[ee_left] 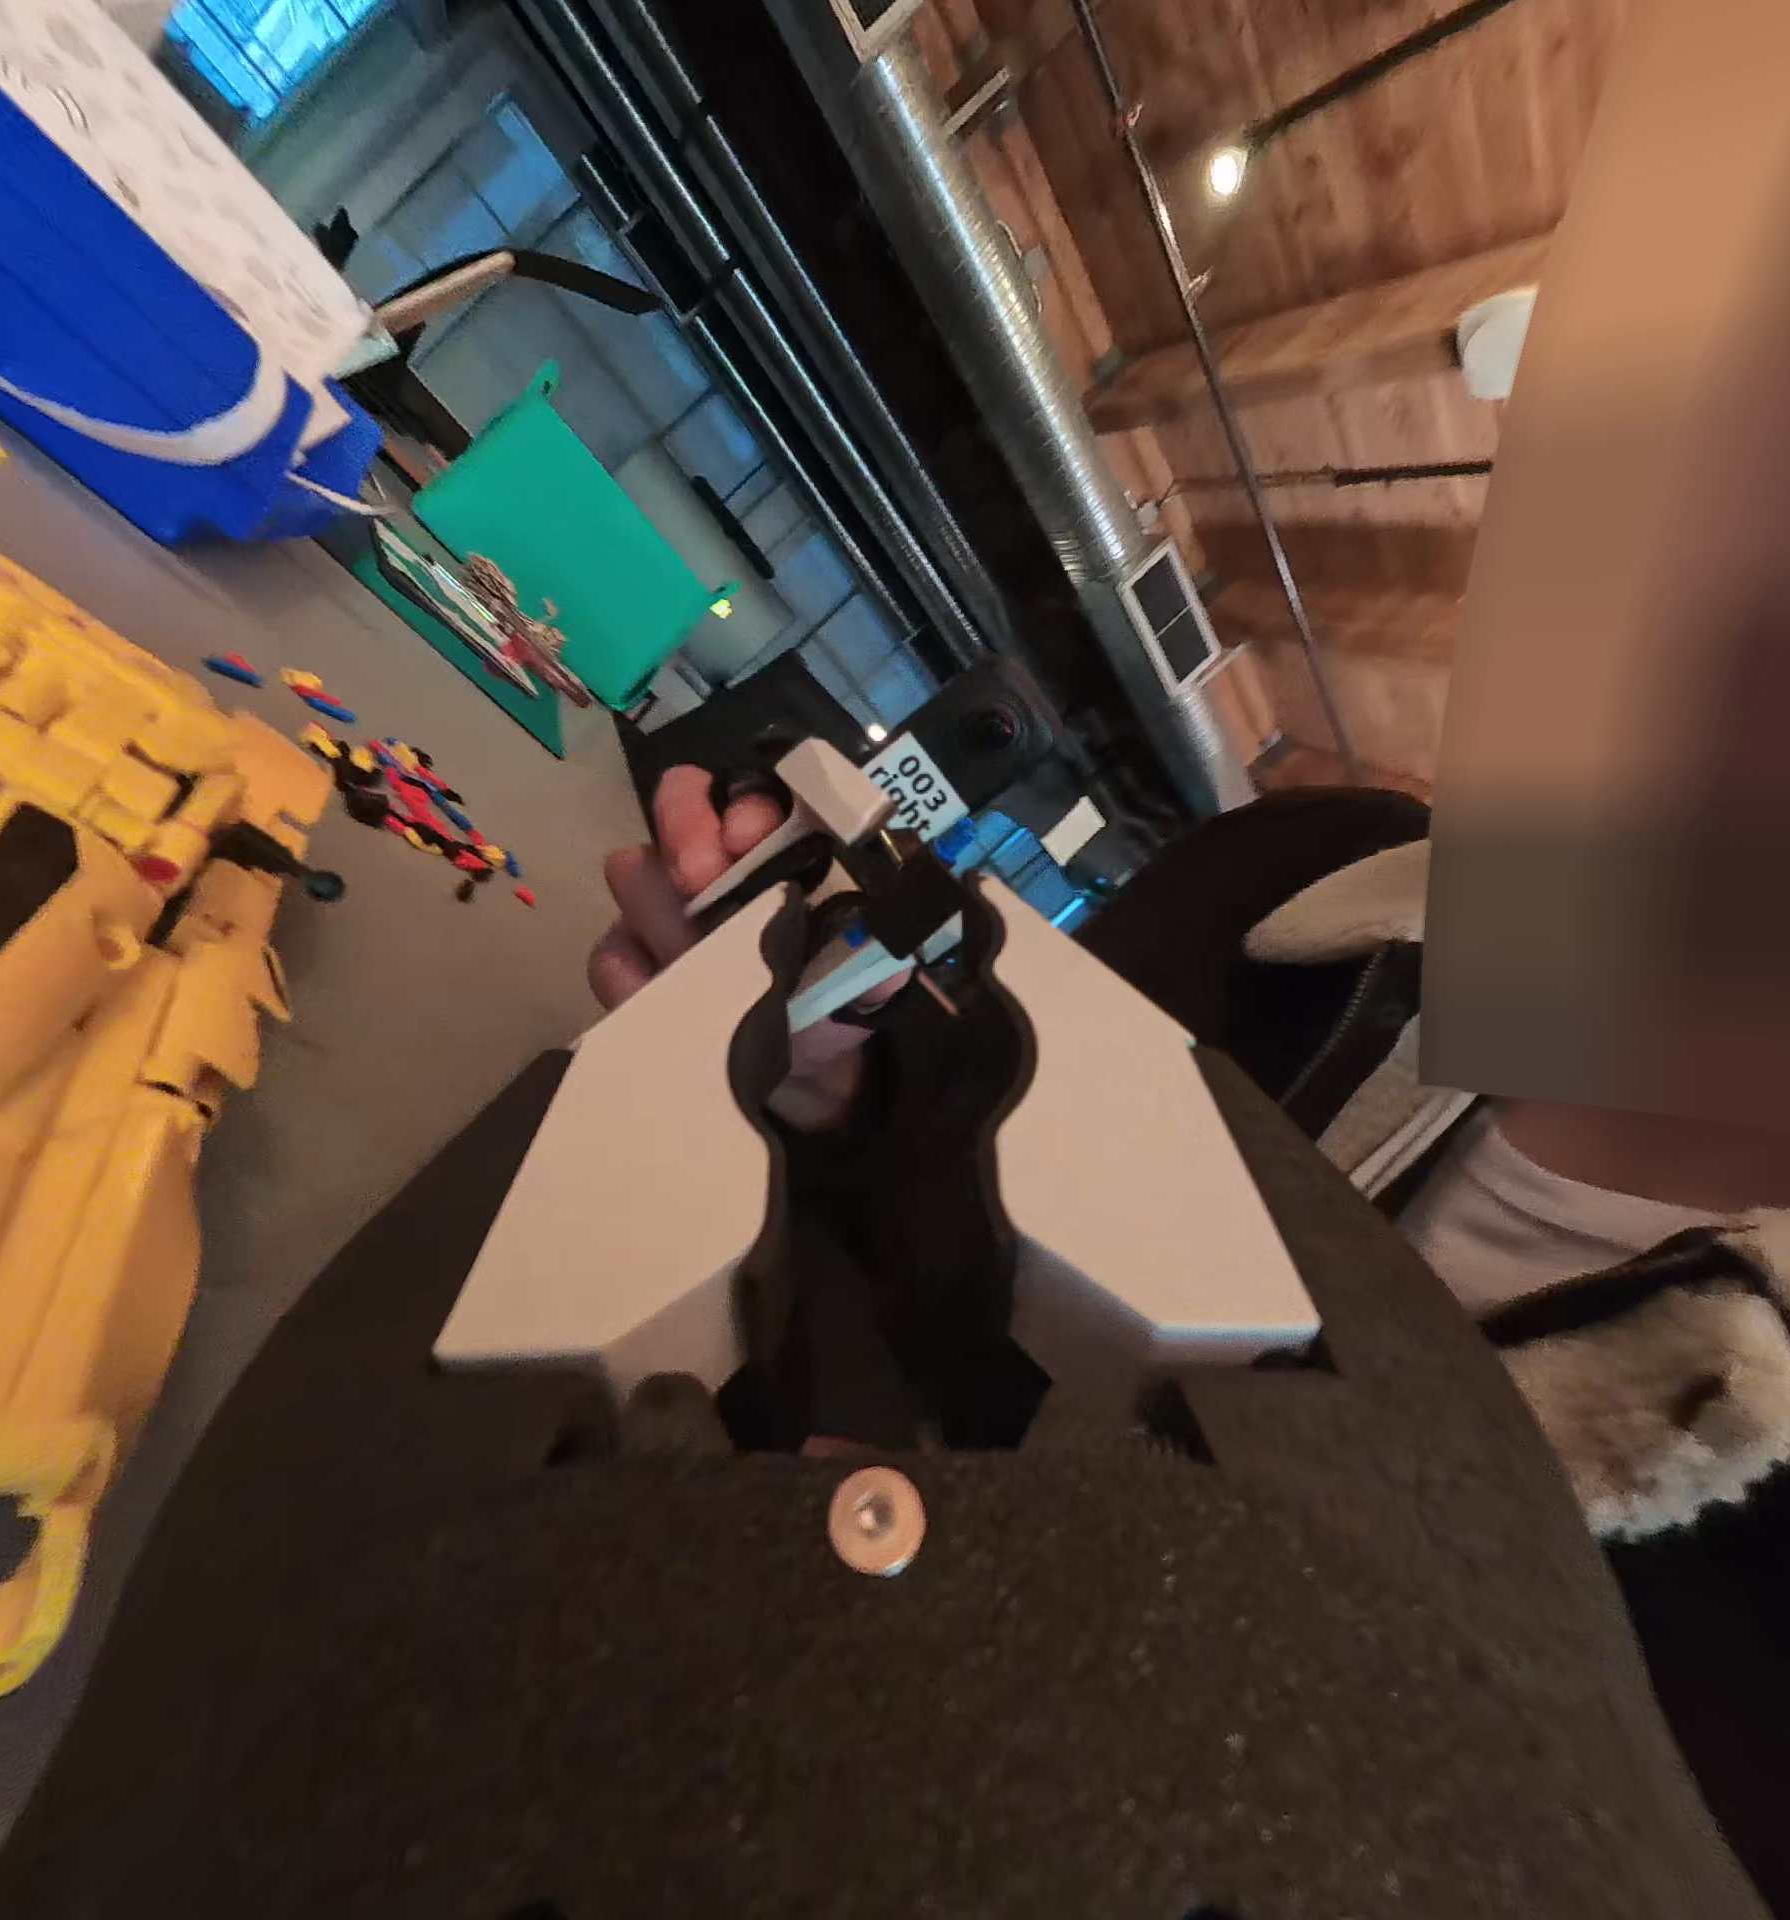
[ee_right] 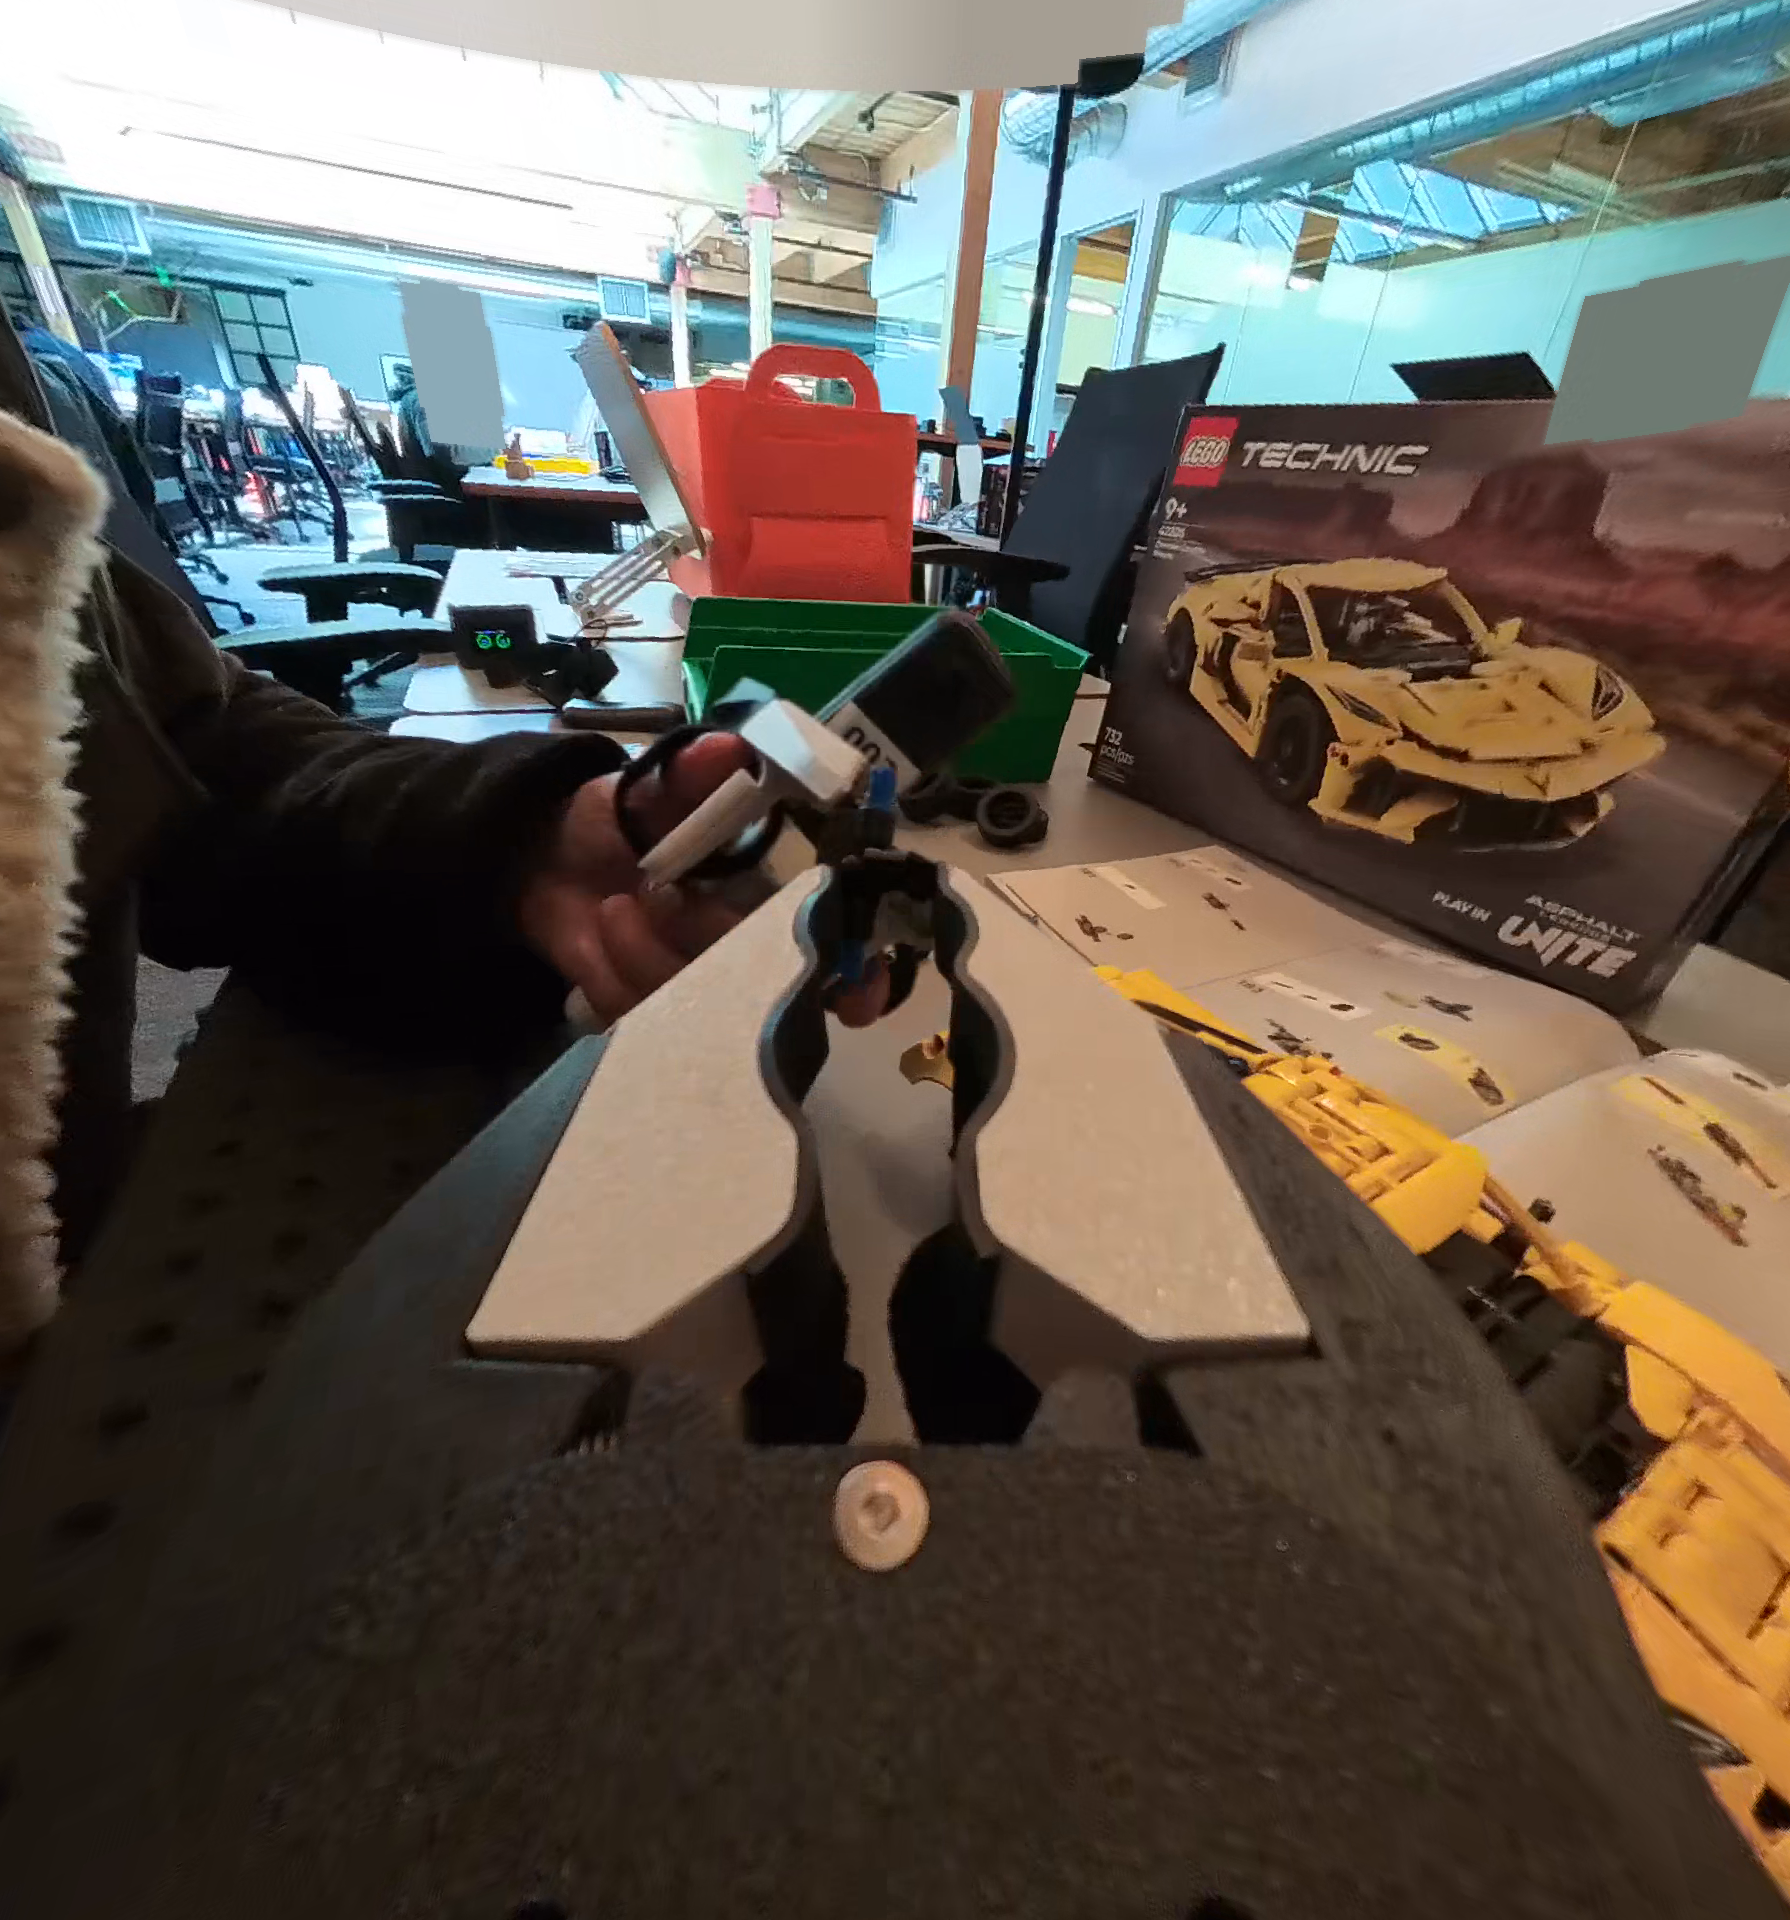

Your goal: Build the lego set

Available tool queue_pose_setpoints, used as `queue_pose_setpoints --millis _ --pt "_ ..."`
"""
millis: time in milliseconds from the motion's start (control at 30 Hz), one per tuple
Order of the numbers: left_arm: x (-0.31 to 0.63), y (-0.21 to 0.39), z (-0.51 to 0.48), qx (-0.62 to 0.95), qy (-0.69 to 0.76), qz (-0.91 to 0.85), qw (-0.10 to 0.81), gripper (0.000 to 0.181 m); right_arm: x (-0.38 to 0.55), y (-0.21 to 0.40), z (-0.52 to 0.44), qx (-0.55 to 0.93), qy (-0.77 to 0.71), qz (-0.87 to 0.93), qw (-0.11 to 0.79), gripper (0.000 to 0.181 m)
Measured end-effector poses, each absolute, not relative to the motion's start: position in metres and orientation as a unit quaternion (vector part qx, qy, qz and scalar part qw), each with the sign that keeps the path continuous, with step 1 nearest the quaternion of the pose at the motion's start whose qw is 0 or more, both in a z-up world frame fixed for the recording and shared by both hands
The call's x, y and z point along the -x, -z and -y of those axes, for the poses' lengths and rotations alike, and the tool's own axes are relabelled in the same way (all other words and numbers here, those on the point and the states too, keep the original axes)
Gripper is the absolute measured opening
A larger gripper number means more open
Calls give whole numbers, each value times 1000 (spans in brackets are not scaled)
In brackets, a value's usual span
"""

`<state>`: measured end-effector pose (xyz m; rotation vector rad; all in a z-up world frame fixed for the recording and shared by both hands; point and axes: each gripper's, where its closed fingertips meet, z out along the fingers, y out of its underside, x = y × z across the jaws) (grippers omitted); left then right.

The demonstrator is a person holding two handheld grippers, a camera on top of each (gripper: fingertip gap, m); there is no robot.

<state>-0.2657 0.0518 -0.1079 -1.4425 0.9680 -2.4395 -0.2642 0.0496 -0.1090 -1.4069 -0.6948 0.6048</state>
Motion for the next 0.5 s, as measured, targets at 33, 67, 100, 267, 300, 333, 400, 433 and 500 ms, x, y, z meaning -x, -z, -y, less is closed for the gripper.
queue_pose_setpoints --millis 33,67,100,267,300,333,400,433,500 --pt "266 108 -50 479 817 -317 55 33 265 110 -50 624 -263 314 666 15" --pt "266 108 -46 476 821 -313 34 37 267 111 -48 621 -265 322 663 15" --pt "267 107 -42 471 827 -308 8 39 268 110 -47 618 -266 324 665 14" --pt "270 111 -27 457 838 -271 -127 38 274 108 -39 601 -266 351 667 15" --pt "272 110 -25 446 841 -262 -156 32 275 110 -38 600 -263 357 665 15" --pt "274 109 -23 435 845 -256 -177 29 276 110 -36 598 -262 364 664 15" --pt "275 109 -19 427 844 -259 -194 28 277 111 -33 592 -262 376 663 15" --pt "277 108 -16 424 843 -266 -195 25 278 112 -31 589 -263 385 661 14" --pt "276 112 -11 431 836 -281 -191 24 280 116 -28 587 -260 404 652 15"
